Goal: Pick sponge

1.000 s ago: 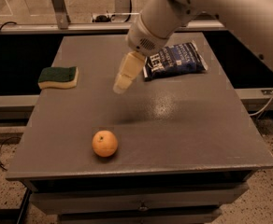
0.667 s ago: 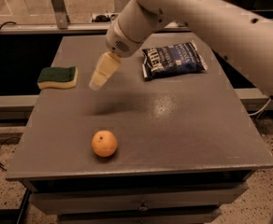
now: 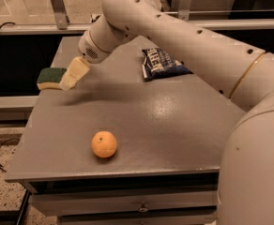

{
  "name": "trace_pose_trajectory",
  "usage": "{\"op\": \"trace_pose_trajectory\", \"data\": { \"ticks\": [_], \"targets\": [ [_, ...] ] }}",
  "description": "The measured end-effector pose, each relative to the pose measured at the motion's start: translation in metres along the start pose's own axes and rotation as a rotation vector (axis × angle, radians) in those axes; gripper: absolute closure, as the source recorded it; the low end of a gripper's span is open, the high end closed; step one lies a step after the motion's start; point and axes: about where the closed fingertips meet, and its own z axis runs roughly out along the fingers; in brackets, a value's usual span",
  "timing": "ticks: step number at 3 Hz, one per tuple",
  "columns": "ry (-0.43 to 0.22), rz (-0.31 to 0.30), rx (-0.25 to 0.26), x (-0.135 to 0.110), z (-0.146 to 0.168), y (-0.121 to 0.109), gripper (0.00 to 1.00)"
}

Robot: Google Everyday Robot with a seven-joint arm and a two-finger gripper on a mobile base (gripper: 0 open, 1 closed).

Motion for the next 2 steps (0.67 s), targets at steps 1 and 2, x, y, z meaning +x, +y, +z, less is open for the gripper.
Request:
{"op": "trace_pose_trajectory", "data": {
  "ticks": [1, 2],
  "targets": [
    [0.0, 0.0, 0.0, 0.0, 0.0001, 0.0001, 0.0],
    [-0.001, 0.015, -0.007, -0.0035, 0.01, 0.0035, 0.0]
  ]
}}
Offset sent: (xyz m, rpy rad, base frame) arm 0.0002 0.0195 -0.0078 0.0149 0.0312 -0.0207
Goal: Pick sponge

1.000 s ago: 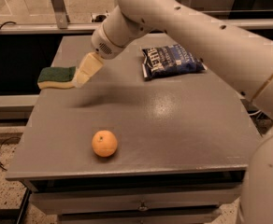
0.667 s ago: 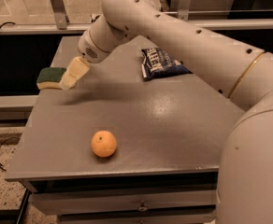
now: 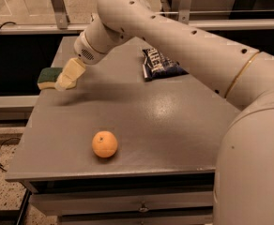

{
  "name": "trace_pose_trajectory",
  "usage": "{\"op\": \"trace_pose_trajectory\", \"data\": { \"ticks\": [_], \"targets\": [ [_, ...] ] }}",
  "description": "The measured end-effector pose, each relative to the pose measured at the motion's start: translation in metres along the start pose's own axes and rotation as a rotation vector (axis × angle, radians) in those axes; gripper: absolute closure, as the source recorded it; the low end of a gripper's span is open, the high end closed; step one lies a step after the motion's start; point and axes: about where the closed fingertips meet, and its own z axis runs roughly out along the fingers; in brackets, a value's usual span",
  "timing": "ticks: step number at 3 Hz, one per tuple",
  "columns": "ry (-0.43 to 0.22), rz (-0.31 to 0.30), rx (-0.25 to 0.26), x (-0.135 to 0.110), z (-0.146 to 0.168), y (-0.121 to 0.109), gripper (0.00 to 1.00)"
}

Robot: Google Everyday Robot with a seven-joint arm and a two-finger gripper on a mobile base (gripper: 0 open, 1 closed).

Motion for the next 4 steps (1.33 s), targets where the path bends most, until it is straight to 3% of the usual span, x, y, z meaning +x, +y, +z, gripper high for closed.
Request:
{"op": "trace_pose_trajectory", "data": {
  "ticks": [3, 4],
  "targets": [
    [0.046, 0.109, -0.009, 0.001, 0.041, -0.002, 0.0],
    [0.067, 0.113, 0.006, 0.008, 0.047, -0.002, 0.15]
  ]
}}
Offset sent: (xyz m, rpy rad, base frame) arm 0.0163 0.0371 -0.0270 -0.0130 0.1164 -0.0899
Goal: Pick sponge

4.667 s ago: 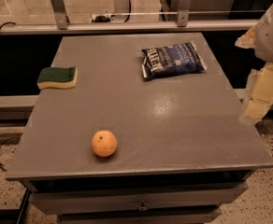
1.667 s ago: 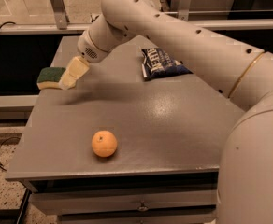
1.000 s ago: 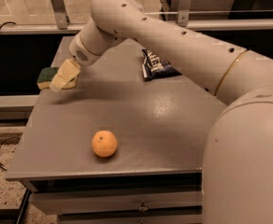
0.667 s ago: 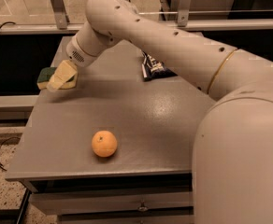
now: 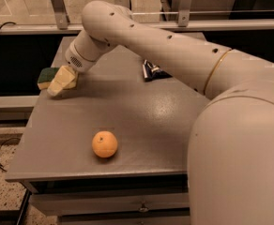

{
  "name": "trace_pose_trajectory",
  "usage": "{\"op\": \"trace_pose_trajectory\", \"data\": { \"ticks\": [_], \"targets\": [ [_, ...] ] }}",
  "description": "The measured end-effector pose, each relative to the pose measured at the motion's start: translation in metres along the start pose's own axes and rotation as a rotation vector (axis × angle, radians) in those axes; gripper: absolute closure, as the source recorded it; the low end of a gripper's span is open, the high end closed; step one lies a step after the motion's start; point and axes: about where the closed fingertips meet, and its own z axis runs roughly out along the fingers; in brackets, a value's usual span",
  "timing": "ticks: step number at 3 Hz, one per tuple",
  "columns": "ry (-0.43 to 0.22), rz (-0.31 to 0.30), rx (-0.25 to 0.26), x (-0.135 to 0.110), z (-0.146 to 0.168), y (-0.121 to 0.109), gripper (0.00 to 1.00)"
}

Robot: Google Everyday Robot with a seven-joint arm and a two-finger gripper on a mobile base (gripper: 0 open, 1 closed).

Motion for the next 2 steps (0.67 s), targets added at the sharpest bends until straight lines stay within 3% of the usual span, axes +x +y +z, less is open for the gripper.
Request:
{"op": "trace_pose_trajectory", "data": {
  "ticks": [2],
  "targets": [
    [-0.008, -0.036, 0.049, -0.0008, -0.0051, -0.0034, 0.6]
  ]
}}
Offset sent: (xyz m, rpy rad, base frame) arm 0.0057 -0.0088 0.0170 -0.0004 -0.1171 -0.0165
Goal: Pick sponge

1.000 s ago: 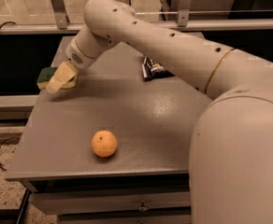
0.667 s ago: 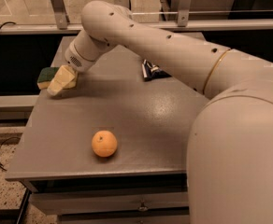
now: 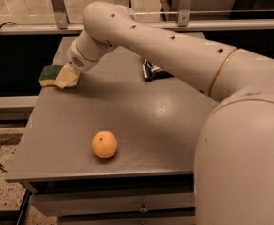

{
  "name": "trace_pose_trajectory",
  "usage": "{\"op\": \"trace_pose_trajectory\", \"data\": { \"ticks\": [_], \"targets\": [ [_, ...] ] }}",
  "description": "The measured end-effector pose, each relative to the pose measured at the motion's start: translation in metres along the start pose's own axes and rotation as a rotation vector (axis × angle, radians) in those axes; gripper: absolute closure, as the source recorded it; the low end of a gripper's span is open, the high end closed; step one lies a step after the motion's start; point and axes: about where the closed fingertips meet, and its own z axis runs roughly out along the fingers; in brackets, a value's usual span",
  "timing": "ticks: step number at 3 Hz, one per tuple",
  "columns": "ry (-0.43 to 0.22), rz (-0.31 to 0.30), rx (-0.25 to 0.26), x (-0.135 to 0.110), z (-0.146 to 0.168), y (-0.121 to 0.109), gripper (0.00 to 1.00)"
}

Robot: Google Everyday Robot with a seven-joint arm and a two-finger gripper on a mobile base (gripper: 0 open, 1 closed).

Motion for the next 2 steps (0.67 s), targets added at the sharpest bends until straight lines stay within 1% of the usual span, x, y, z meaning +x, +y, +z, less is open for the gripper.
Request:
{"op": "trace_pose_trajectory", "data": {
  "ticks": [1, 2],
  "targets": [
    [-0.021, -0.035, 0.032, -0.009, -0.012, -0.003, 0.84],
    [-0.052, -0.077, 0.087, -0.021, -0.041, -0.014, 1.0]
  ]
}}
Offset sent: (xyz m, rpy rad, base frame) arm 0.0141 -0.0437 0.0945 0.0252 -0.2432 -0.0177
